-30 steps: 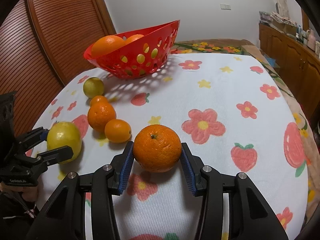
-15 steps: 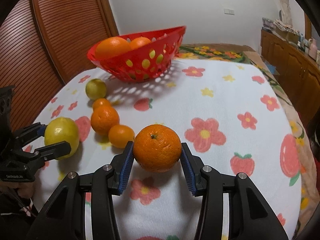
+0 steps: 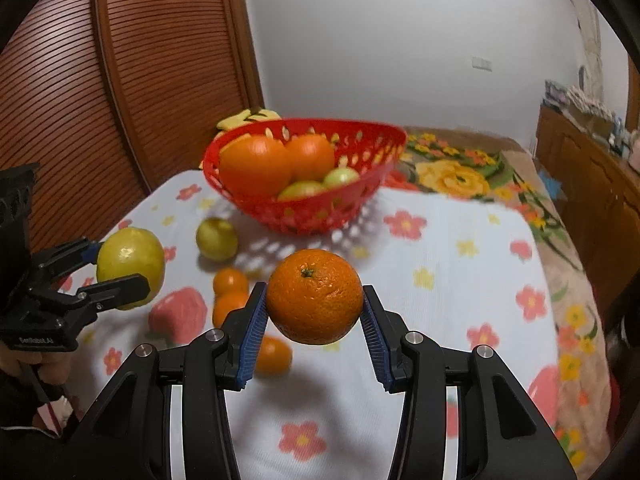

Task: Organize fruits
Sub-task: 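Lift both held fruits and carry them over the red basket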

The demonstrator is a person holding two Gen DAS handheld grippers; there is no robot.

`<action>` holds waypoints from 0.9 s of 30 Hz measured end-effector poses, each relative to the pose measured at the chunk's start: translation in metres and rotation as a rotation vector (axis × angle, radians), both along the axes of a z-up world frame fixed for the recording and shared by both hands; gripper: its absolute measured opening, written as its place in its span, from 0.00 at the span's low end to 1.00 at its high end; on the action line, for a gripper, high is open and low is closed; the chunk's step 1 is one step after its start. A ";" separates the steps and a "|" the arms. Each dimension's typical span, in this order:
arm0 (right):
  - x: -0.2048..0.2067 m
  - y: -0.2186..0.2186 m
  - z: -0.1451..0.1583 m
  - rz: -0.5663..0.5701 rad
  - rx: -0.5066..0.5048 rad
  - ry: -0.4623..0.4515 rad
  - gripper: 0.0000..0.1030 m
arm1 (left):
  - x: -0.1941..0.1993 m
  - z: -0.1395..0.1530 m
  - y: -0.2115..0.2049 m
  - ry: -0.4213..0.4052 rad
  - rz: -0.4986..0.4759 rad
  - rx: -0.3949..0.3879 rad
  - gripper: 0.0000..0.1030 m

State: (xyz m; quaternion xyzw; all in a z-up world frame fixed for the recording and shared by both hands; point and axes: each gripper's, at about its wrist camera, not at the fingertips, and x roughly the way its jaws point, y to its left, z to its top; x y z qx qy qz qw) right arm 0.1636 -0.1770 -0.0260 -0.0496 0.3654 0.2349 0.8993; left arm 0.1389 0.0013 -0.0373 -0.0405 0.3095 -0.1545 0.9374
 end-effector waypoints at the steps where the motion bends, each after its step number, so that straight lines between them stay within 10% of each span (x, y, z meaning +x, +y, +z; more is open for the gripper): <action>1: 0.005 0.002 0.004 0.006 -0.005 -0.008 0.45 | 0.004 0.004 0.003 -0.008 0.004 0.001 0.67; 27: 0.102 0.048 -0.001 0.110 -0.135 -0.002 0.45 | 0.069 0.033 0.022 -0.058 0.019 0.019 0.67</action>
